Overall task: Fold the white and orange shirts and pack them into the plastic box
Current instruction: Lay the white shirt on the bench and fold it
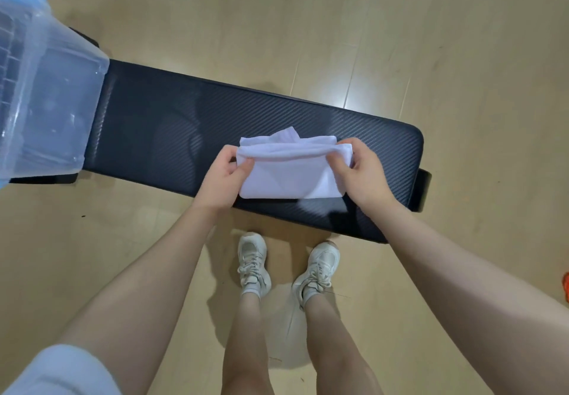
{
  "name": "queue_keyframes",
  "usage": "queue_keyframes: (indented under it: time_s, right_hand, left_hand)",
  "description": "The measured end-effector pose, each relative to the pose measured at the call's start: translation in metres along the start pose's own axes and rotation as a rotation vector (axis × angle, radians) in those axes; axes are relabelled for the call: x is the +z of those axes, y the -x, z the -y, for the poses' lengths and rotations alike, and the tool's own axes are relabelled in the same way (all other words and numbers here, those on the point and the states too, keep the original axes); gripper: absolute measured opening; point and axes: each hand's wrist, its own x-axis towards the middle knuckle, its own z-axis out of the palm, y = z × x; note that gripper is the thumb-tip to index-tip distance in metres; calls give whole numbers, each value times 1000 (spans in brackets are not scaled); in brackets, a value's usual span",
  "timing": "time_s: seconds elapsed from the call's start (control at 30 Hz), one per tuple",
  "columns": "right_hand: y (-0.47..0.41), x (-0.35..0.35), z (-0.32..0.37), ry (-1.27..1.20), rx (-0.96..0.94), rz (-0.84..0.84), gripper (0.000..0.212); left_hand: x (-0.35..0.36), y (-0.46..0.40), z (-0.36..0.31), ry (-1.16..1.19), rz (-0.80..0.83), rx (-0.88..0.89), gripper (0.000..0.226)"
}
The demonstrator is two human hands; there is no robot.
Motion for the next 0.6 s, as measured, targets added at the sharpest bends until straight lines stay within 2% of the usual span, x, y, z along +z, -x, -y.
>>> queue_keyframes:
  time_s: [0.1,0.27,0.33,0.37,0.43,0.47,0.5,0.53,0.6]
  right_hand:
    - [-21,14,1,73,32,-110,15]
    - [-48,34,-1,203,74,-179,17]
    - [-54,41,-3,248,83,-238,18]
    - [-55,44,-5,271,88,-263,18]
    - [-55,48,-7,321,90,-293,15]
    - [-53,50,-7,332,92,-296,13]
    - [-51,51,-6,336,104,-301,14]
    - [-49,52,-5,345,125,-312,20]
    - [-44,53,-4,389,195,-393,37]
  left_hand:
    - [3,-22,4,-102,-101,16,14]
    - [18,-47,18,-309,-337,-2,18]
    - [22,-48,21,-423,-428,47,16]
    - [23,-50,24,-525,-495,153,18]
    - [27,-52,31,-838,-587,527,29]
    - [28,-54,36,-982,-537,746,30]
    - [28,-55,41,-1091,-416,897,30]
    - [27,-55,47,-1170,-300,973,31]
    - [20,-57,57,-1283,-110,890,48]
